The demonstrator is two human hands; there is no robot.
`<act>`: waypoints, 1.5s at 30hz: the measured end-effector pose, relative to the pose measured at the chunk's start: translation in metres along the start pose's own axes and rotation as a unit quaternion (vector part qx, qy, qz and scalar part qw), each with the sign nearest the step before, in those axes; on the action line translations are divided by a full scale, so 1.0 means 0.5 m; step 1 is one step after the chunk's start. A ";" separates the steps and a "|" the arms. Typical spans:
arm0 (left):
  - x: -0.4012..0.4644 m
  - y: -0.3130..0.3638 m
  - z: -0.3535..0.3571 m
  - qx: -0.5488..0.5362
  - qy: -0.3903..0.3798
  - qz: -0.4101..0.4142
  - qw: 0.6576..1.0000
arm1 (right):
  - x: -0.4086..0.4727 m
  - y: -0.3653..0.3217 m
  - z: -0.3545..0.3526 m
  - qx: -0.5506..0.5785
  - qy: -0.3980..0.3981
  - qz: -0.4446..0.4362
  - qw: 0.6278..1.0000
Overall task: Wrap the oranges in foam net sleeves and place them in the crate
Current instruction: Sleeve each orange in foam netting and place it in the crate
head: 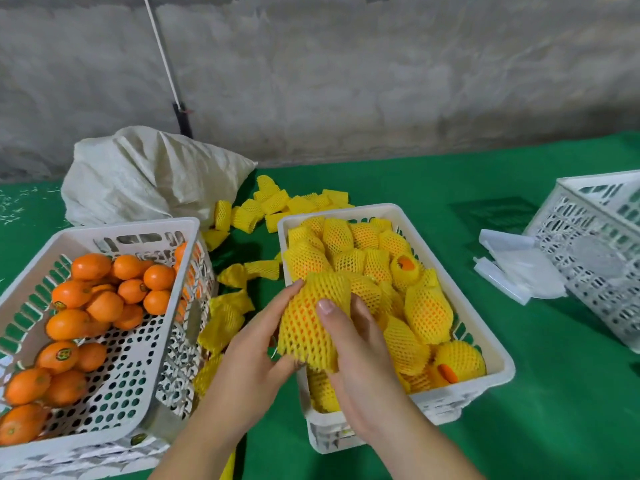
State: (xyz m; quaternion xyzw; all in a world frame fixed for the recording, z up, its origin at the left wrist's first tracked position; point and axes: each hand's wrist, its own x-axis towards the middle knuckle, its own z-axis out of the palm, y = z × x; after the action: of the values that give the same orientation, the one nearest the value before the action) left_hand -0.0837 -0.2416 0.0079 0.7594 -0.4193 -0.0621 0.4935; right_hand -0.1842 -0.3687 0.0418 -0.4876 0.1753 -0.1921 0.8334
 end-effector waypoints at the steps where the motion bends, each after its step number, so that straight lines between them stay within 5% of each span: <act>1: -0.004 -0.003 0.000 0.000 -0.020 -0.006 1.000 | -0.001 0.002 -0.014 0.006 0.015 0.006 1.000; 4: -0.017 -0.012 -0.007 0.048 -0.043 -0.013 0.998 | 0.006 -0.010 -0.046 -0.020 0.069 -0.003 0.997; 7: -0.012 -0.041 -0.038 0.079 -0.014 -0.049 0.996 | 0.035 -0.058 -0.105 -0.156 0.146 -0.105 0.971; 11: -0.002 -0.130 -0.107 0.276 0.012 -0.087 0.957 | 0.057 -0.113 -0.199 -0.419 0.218 -0.234 0.850; 14: -0.019 -0.194 -0.133 0.335 -0.003 -0.134 0.933 | 0.038 -0.118 -0.255 -0.572 0.145 -0.208 0.780; 17: -0.033 -0.227 -0.147 0.352 0.004 -0.105 0.930 | 0.001 -0.056 -0.302 -0.725 0.058 -0.134 0.674; 28: -0.045 -0.222 -0.141 0.364 -0.003 -0.098 0.926 | -0.036 0.058 -0.317 -0.810 0.051 -0.039 0.583; 34: -0.045 -0.205 -0.150 0.282 0.009 -0.118 0.952 | -0.028 0.044 -0.232 -0.730 0.092 -0.110 0.669; 40: -0.049 -0.219 -0.164 0.133 0.070 -0.127 0.980 | 0.008 0.162 -0.002 -0.721 -0.101 -0.234 0.644; 43: -0.057 -0.224 -0.188 0.052 0.088 -0.141 0.985 | 0.015 0.274 0.083 -0.739 -0.280 -0.089 0.606; 45: -0.074 -0.245 -0.211 0.079 0.053 -0.116 0.989 | 0.021 0.348 0.111 -0.743 -0.391 0.072 0.538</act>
State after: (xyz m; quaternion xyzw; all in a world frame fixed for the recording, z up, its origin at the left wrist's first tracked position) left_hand 0.0168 -0.1224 -0.0487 0.8417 -0.3052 -0.0453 0.4431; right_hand -0.1227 -0.2539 -0.0866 -0.9442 -0.0533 0.2778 0.1689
